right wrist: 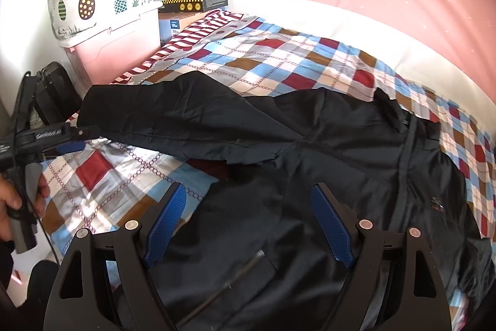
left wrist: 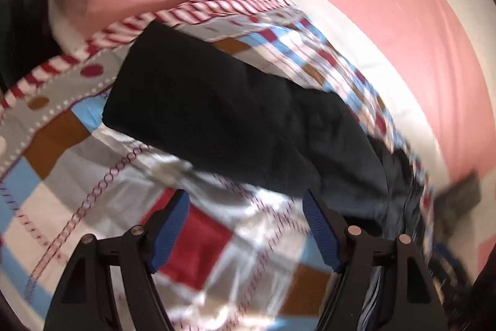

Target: Fold large clothes

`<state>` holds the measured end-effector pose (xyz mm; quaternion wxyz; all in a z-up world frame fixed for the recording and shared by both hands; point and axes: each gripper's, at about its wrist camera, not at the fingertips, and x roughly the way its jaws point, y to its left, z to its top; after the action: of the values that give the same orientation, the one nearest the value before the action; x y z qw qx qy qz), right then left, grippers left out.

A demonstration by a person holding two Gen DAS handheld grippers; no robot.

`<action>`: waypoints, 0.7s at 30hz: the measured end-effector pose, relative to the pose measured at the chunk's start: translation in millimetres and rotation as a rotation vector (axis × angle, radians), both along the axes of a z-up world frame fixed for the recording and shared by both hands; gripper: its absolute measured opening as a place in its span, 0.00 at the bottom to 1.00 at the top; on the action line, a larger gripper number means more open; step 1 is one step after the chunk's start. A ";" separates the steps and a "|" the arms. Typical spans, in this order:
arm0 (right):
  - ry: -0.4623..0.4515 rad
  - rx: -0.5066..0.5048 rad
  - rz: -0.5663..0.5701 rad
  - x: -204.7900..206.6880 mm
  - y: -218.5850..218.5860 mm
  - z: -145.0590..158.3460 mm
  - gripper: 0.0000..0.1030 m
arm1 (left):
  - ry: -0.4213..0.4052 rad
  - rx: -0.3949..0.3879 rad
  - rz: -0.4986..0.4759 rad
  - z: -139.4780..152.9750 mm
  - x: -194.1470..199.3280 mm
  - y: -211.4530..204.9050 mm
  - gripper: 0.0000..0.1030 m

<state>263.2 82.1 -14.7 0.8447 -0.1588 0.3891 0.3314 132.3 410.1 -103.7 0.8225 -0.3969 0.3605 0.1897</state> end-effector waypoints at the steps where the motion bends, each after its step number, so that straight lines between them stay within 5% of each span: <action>1: 0.000 -0.002 0.003 2.3 3.8 -2.7 0.81 | -0.005 -0.027 0.030 -7.1 1.0 8.3 0.74; 8: 0.008 -0.034 0.007 21.2 17.9 -21.3 0.81 | -0.084 -0.185 0.213 -48.7 1.6 53.2 0.72; 14: 0.021 -0.053 -0.037 42.6 10.5 -34.8 0.81 | -0.067 -0.090 0.200 -38.3 13.7 56.8 0.28; 21: 0.014 -0.061 -0.082 75.2 6.8 -42.1 0.80 | -0.187 0.052 0.137 32.1 3.2 50.4 0.25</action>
<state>338.4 88.9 -56.8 0.8496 -0.1660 0.4111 0.2857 135.5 460.5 -71.6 0.8477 -0.4149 0.2494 0.2171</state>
